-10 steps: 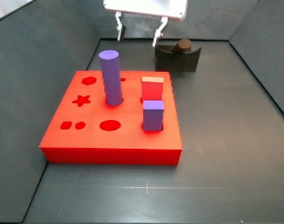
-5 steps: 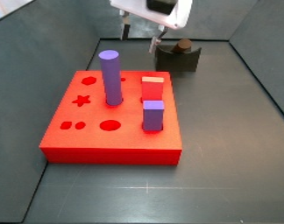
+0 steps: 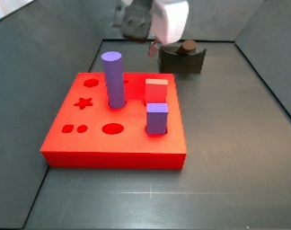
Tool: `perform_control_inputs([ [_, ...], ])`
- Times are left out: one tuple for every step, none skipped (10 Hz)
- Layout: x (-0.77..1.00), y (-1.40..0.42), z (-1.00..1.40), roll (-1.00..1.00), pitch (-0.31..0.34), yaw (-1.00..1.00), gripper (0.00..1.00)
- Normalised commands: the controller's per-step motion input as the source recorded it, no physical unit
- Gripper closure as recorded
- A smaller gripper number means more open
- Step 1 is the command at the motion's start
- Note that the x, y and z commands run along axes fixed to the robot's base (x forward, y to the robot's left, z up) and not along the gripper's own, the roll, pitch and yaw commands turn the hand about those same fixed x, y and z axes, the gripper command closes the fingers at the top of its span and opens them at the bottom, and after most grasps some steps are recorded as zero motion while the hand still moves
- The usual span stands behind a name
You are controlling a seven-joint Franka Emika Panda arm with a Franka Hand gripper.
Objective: Pick up the oval object. Move up. Place the oval object on the fixture. Regrasp the oval object. Move to above the board. Insert the oval object.
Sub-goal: Regrasp the oval object.
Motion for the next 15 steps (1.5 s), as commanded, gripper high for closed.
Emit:
perform_control_inputs([
  [-0.04,-0.01,0.00,1.00,-0.217,-0.96,0.00],
  [-0.04,-0.01,-0.01,1.00,-0.183,-0.98,0.00],
  [-0.05,0.00,0.00,1.00,-0.141,-0.99,0.00],
  [-0.05,-0.01,0.01,1.00,-0.077,-1.00,0.00],
  [-0.04,-0.01,0.01,0.98,0.047,-1.00,0.00],
  [-0.04,-0.02,0.01,0.98,0.167,-1.00,0.00],
  [-0.03,-0.01,-0.01,0.99,0.335,-1.00,0.00],
  [-0.01,-0.01,-0.03,0.80,0.465,-0.78,0.00],
  [0.02,-0.01,-0.03,0.54,0.616,-0.48,0.00],
  [0.03,-0.01,-0.02,0.39,0.676,-0.27,0.00],
  [0.06,-0.01,-0.02,0.31,0.670,-0.08,0.00],
  [0.06,-0.02,-0.03,0.25,0.648,0.09,0.00],
  [0.07,-0.05,-0.01,0.20,0.590,0.26,0.00],
  [0.07,-0.05,0.00,0.17,0.513,0.34,0.00],
  [0.07,-0.04,-0.01,0.14,0.367,0.41,0.00],
])
